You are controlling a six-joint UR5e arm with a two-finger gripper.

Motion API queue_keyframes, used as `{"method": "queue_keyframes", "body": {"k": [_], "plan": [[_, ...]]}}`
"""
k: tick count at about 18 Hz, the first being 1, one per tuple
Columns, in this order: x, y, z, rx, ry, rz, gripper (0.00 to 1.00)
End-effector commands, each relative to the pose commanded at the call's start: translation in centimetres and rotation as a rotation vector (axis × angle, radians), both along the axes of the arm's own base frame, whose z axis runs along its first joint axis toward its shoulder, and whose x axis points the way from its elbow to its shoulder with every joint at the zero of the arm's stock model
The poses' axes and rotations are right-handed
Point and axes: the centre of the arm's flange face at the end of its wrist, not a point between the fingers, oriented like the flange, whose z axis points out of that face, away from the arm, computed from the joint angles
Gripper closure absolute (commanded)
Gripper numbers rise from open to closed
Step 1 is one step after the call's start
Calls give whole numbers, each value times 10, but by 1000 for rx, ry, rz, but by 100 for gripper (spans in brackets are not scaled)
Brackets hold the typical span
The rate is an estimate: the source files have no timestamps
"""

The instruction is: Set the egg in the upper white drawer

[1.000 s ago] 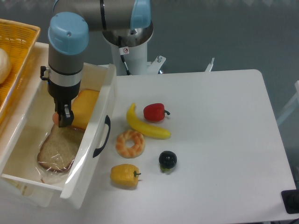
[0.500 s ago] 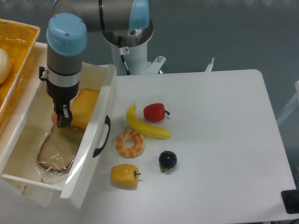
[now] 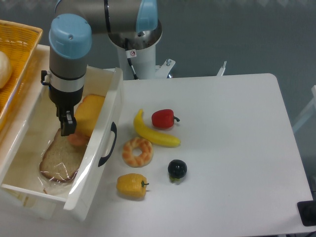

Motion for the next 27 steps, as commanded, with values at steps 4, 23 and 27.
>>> {"method": "queue_keyframes", "body": {"k": [4,23,27], "plan": [[-4,1,11,22,11,6,5],[-69,-54,98,98,-57,575,0],[-83,-65,98,73,3,633,0]]}}
